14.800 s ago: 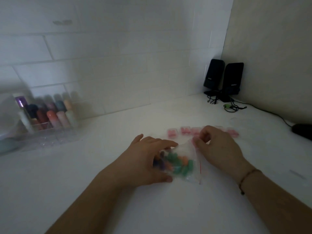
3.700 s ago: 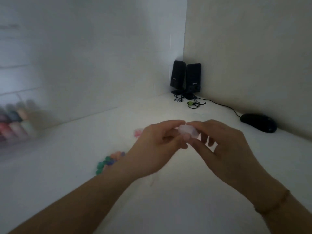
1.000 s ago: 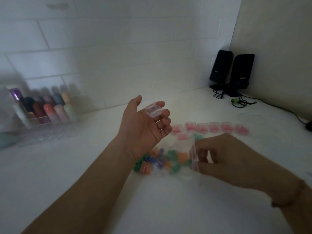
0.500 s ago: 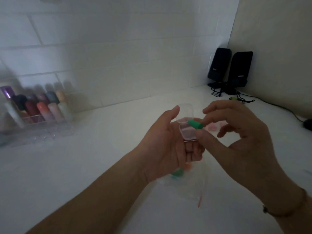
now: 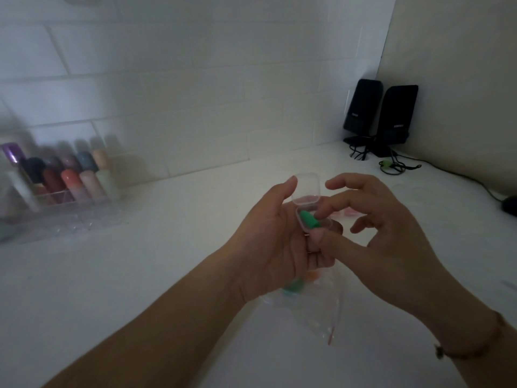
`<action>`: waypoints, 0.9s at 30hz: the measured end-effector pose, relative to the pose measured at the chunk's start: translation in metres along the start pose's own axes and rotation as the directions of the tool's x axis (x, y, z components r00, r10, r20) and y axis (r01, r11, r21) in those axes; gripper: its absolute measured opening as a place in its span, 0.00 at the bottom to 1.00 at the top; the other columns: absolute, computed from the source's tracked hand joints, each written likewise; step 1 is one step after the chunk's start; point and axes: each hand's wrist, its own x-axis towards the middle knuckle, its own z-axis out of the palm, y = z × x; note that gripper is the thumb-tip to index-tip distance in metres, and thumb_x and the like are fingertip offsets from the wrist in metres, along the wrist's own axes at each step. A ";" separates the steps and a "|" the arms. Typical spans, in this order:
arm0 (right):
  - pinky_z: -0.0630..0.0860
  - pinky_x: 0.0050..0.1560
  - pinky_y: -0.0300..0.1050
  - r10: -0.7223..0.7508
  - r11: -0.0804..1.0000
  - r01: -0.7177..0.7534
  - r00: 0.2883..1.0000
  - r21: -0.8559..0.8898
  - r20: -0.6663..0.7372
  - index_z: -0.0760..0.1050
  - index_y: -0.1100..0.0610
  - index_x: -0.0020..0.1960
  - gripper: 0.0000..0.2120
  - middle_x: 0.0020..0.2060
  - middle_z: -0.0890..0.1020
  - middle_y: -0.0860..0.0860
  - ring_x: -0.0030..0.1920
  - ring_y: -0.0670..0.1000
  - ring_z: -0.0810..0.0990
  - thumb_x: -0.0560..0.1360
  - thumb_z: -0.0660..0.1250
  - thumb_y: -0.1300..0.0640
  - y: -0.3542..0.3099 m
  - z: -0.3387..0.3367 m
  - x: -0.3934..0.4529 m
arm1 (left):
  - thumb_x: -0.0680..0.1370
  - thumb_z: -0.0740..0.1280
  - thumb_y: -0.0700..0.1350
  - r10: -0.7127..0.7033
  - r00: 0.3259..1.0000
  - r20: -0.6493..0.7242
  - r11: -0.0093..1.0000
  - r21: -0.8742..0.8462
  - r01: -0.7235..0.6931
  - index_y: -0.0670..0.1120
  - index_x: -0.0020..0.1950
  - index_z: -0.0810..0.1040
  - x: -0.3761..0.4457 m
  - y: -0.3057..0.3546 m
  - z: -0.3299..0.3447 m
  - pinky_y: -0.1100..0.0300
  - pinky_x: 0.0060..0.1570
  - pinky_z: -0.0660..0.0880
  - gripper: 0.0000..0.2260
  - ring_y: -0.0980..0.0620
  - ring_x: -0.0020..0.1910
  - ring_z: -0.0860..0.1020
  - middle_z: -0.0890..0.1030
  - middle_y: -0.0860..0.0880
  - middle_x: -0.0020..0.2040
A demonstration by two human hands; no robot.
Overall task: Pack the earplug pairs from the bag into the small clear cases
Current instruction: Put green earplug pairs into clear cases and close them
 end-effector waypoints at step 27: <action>0.62 0.30 0.33 0.115 0.921 0.118 0.829 -0.371 0.548 0.81 0.38 0.50 0.08 0.27 0.74 0.33 0.28 0.40 0.72 0.73 0.67 0.40 0.013 0.004 -0.005 | 0.78 0.54 0.59 0.177 0.972 -0.152 0.952 -0.223 -0.208 0.39 0.52 0.75 0.002 0.021 -0.020 0.57 0.37 0.65 0.24 0.50 0.32 0.66 0.70 0.43 0.38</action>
